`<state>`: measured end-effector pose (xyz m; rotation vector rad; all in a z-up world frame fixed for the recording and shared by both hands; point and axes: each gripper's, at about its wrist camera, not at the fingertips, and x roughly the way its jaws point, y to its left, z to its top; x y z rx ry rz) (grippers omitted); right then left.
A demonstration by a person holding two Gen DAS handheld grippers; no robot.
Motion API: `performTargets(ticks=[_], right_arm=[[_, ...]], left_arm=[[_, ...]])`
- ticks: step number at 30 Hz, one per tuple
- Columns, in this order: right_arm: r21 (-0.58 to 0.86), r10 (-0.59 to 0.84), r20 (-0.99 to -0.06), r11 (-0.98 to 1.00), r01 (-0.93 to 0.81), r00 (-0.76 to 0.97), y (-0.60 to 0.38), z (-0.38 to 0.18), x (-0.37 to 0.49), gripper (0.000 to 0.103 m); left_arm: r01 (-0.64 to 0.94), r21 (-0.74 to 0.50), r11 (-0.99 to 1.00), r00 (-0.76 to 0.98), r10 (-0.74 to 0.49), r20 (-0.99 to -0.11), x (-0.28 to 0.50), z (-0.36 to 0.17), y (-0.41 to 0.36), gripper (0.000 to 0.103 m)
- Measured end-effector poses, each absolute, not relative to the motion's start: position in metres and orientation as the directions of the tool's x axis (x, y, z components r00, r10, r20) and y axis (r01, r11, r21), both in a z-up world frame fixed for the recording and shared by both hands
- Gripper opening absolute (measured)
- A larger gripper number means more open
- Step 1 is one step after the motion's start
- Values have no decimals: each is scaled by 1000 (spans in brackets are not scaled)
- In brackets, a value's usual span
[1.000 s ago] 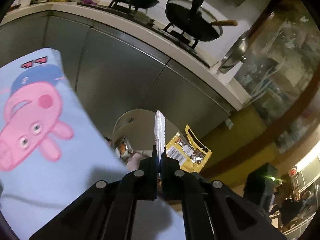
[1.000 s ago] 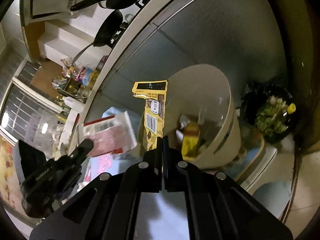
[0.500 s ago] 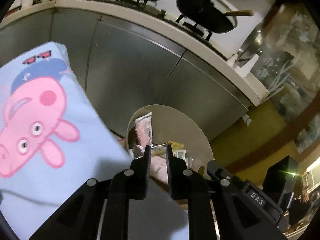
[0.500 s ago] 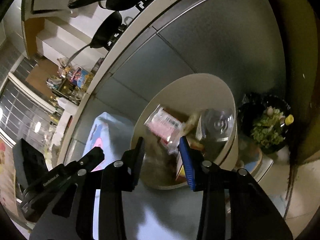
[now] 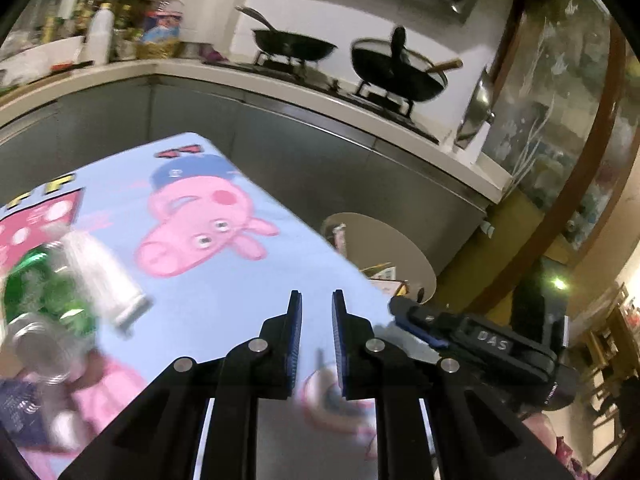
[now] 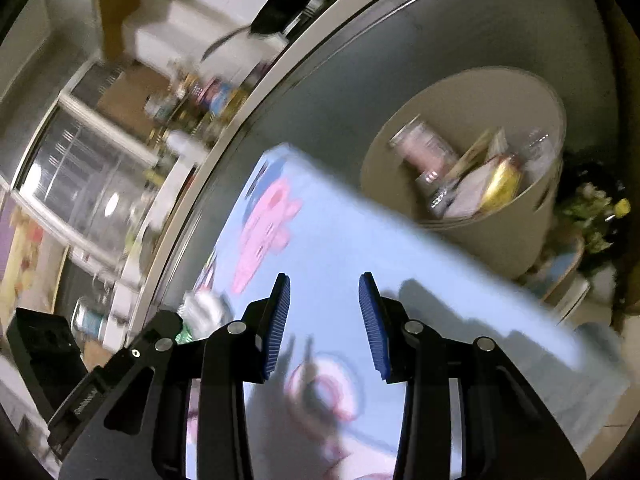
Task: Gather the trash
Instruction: 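Move both tools back over the trash on the table, then grasp the green can with the left tool while the right tool grasps the white tissue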
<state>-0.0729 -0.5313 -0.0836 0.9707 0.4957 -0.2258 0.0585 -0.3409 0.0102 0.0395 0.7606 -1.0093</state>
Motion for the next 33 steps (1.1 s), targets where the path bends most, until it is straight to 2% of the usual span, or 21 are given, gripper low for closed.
performTargets(ticks=[6,11,17,18,20,22,24,25,26,29,30,31,33], right_arm=[[691,208,-539,662,289,816,-461,-82,-28,36],[637,293,-569,748,187,769,-410,-69,9,36],[532,259,-619,833,153,742,-383,-48,71,37],[497,246,-639,855,148,728,-378,-48,84,40],[383,180,-679,914,134,712,-364,-47,105,52],[290,120,-710,948,133,694,-355,-50,122,52],[244,86,-721,960,135,687,-351,-54,135,47],[225,72,-728,965,138,682,-351,-57,139,28],[216,67,-737,966,140,672,-354,-61,143,2],[297,90,-720,936,188,688,-371,-67,136,1],[320,96,-706,927,196,702,-374,-67,132,1],[333,95,-695,921,201,713,-377,-65,128,1],[354,104,-685,912,205,722,-380,-64,123,1]], left_arm=[[737,-255,625,413,-717,-562,59,15,-262,14],[650,-252,716,498,-653,-570,74,7,-183,14],[551,-317,772,530,-617,-581,99,3,-119,14],[544,-334,770,528,-623,-577,102,4,-114,14],[535,-362,764,518,-634,-574,107,6,-110,15],[537,-382,752,500,-649,-573,114,8,-113,17],[548,-397,736,480,-665,-572,121,10,-121,19],[554,-401,730,470,-672,-573,124,11,-125,21],[561,-398,726,463,-674,-576,128,12,-132,23],[563,-360,744,454,-643,-617,144,10,-159,28],[567,-362,740,440,-643,-627,148,9,-165,33],[568,-366,737,426,-644,-636,154,6,-171,43],[560,-366,743,413,-634,-654,162,1,-182,47]])
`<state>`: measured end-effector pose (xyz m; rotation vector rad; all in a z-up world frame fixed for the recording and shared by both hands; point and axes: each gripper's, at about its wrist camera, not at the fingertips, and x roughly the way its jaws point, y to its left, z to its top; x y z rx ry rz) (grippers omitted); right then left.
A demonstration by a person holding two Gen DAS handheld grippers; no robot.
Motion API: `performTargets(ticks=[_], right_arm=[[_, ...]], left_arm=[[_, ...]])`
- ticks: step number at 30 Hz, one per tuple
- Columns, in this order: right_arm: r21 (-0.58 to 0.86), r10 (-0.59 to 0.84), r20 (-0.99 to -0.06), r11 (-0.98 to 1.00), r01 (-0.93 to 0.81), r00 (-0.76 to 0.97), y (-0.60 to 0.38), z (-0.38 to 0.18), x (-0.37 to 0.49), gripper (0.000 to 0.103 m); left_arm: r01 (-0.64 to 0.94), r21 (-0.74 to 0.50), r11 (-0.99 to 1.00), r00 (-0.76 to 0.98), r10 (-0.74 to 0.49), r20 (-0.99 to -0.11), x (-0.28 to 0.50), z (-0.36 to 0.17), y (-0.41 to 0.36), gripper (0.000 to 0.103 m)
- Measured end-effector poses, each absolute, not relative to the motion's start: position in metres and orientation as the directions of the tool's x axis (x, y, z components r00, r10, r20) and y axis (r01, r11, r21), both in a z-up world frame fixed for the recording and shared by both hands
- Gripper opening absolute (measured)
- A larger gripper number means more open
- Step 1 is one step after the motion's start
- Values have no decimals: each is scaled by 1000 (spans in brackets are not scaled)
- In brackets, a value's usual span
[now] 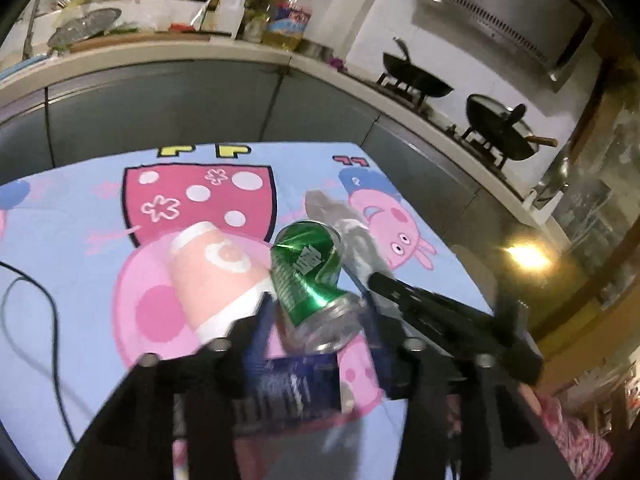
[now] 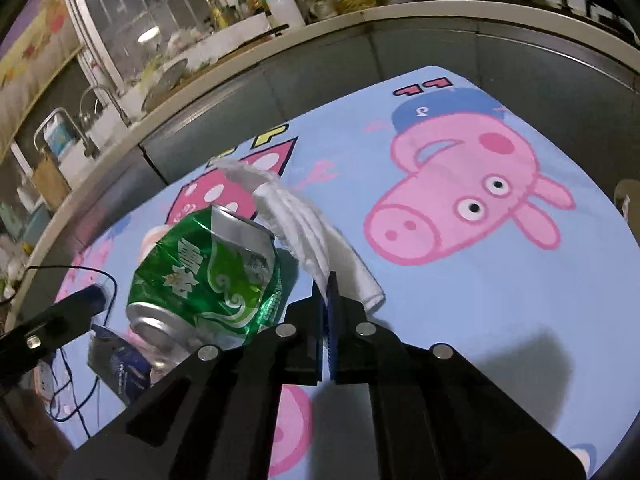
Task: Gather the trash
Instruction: 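Grasp the green can with the left tool while the right tool grasps the white tissue, then carry the green can and white tissue to the beige bin and open both tools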
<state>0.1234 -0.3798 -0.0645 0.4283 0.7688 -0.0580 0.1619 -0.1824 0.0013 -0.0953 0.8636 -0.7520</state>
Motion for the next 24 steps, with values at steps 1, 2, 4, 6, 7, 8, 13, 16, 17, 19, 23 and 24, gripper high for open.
performTargets(ticks=[1,2,4,6,7,8,13,16,17,19,23,24], right_arm=[[376,120,-681,904,205,722,-382,-65,122,1],[399,136,-678,894,206,722,-385,-67,120,1],[447,170,-671,869,211,722,-390,-71,119,1],[470,188,-667,857,211,721,-391,-74,120,1],[470,192,-667,858,207,719,-390,-75,119,1],[469,195,-668,859,202,718,-387,-75,119,1],[508,225,-644,840,189,732,-382,-77,108,1],[532,232,-627,825,190,743,-387,-76,92,1],[533,229,-624,824,193,747,-389,-76,87,1],[536,221,-620,820,200,753,-393,-76,75,1],[555,214,-611,802,219,763,-400,-80,56,1],[563,213,-609,795,227,764,-403,-82,52,1]], left_arm=[[558,-365,746,400,-626,-669,167,-2,-189,47],[549,-364,753,389,-615,-686,170,-6,-195,47],[533,-371,760,368,-604,-707,177,-12,-199,49],[505,-415,757,341,-617,-710,184,-18,-201,51],[494,-436,752,331,-626,-706,185,-19,-202,50],[490,-446,749,323,-631,-705,185,-20,-204,50],[525,-428,735,303,-632,-713,174,-18,-225,49],[544,-459,702,258,-661,-704,170,-17,-234,49],[545,-474,692,243,-671,-701,170,-18,-237,49],[541,-501,676,213,-686,-696,170,-20,-245,47],[520,-498,694,198,-665,-720,168,-28,-262,38],[521,-486,702,205,-656,-727,166,-29,-265,34]])
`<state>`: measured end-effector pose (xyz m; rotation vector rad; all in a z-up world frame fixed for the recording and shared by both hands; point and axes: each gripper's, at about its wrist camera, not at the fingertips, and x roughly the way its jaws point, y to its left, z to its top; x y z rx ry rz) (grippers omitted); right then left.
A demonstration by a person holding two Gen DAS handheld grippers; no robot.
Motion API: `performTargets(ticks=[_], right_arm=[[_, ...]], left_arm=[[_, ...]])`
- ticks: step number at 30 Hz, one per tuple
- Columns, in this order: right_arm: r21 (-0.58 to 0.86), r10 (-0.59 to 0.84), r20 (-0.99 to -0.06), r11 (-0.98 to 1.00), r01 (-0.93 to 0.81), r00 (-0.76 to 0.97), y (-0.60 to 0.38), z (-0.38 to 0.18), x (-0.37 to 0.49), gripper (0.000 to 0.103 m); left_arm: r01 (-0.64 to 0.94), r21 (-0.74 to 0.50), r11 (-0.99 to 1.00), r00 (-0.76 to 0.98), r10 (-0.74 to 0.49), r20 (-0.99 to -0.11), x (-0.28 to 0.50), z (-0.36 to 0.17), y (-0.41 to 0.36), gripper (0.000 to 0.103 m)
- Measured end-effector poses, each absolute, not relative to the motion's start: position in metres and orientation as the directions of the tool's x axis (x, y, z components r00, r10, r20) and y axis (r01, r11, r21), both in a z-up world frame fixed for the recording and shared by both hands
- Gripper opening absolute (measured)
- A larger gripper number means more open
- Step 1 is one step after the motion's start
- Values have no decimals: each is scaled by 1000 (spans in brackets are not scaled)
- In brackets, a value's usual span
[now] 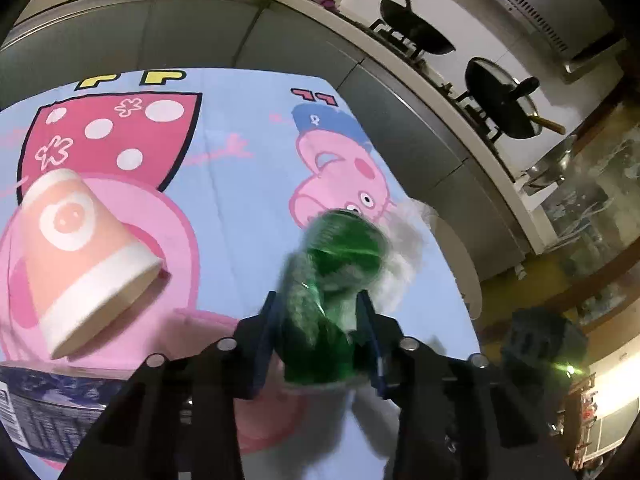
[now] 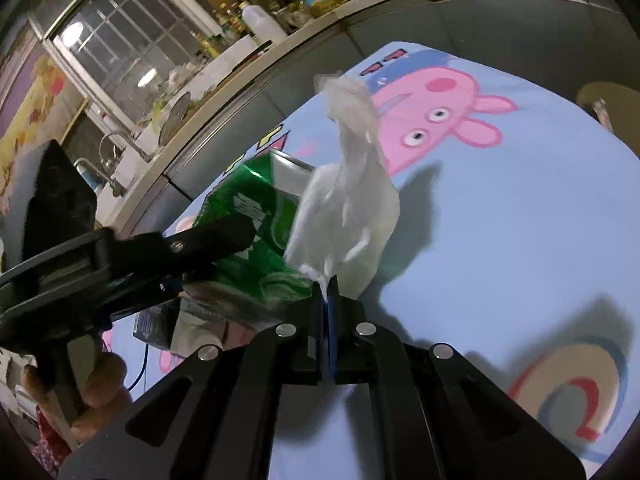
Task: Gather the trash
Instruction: 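Carry the green can and white tissue to the beige bin and open both tools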
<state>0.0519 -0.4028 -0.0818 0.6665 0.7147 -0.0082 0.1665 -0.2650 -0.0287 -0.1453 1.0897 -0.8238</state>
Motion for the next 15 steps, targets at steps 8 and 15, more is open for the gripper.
performTargets(ticks=[8,15], right_arm=[[628,199,-582,726,281,789,-419,-92,16,1],[683,226,-535,683,260,814,-415,-87,-51,2]], left_arm=[[534,-444,719,227,-628,-744,149,-26,-259,16],[562,-500,659,182,-688,-702,112,-10,-232,15]])
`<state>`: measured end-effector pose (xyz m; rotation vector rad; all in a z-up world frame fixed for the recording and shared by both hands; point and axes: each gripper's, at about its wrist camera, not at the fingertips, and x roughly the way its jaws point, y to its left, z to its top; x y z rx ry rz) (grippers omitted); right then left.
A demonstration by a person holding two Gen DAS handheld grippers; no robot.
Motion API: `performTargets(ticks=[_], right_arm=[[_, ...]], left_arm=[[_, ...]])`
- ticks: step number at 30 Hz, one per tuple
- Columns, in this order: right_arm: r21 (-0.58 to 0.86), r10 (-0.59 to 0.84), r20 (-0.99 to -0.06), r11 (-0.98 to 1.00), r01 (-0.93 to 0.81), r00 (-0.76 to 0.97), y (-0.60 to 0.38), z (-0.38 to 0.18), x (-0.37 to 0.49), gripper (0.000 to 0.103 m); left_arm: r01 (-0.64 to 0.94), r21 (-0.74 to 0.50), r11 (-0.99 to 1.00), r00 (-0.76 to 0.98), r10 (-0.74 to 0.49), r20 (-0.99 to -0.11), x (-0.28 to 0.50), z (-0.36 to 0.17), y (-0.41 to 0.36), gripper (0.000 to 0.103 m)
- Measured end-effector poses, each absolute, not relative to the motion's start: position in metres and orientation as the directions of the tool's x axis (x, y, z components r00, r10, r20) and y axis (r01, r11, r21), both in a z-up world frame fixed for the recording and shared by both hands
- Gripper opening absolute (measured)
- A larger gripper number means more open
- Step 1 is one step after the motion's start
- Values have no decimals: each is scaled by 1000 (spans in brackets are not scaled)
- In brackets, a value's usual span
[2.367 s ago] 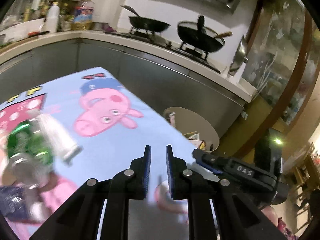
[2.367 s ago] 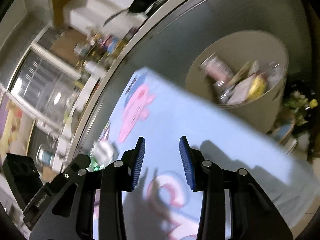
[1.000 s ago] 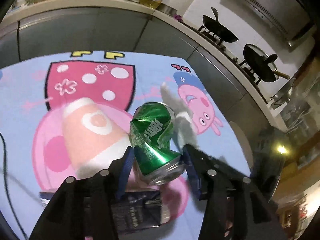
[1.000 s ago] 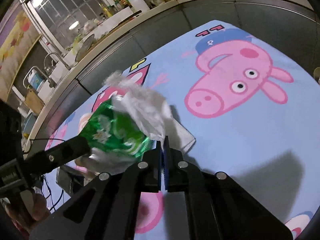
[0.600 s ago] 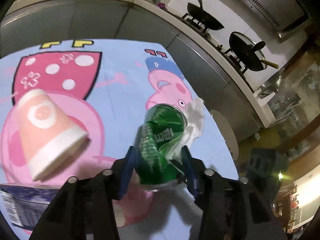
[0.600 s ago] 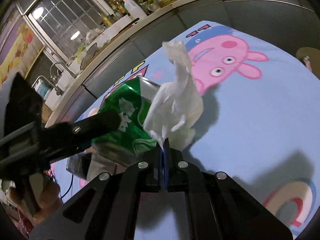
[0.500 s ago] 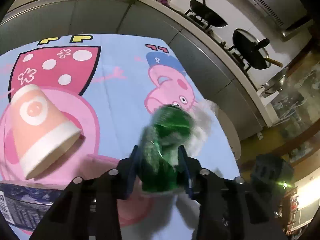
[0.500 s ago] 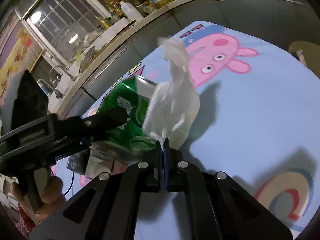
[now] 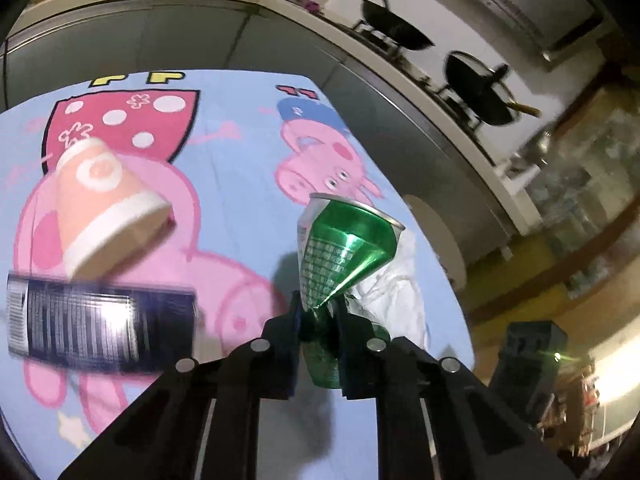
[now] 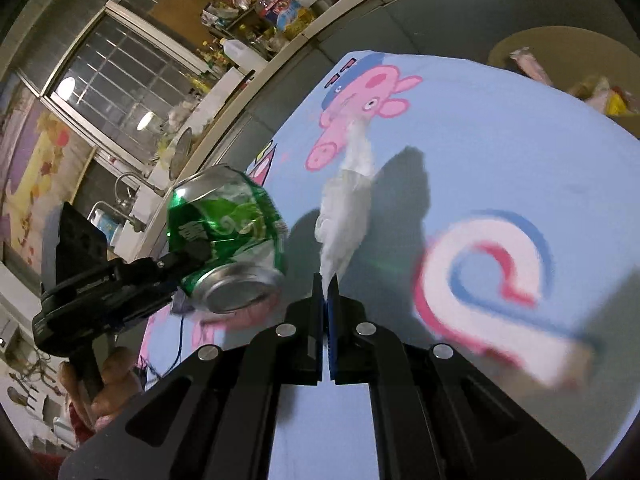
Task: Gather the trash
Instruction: 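Carry the green can and white tissue to the beige bin and open both tools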
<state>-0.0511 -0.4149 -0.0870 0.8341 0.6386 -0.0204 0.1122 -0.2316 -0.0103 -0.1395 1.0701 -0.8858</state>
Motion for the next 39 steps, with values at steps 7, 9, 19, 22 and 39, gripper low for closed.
performTargets(ticks=[7,9,19,22,39], right_arm=[[609,141,-605,716,341,783,-418,-91,-110,11],[623,139,-615,690,370,776,-423,-98,-120,41],[595,69,-598,706,385,798,-437,-100,-129,53],[515,34,-617,772,371,786,-427,-95,-112,53],[239,-108,-602,921,308,791,-407,-93,-111,2]], left_arm=[[612,-476,631,134,-677,-724,67,-12,-216,15],[630,-432,645,144,-644,-752,57,-17,-218,15],[632,-408,659,126,-606,-785,51,-32,-232,16],[622,-414,665,110,-598,-794,50,-37,-238,19],[646,-462,607,62,-646,-761,50,-25,-277,15]])
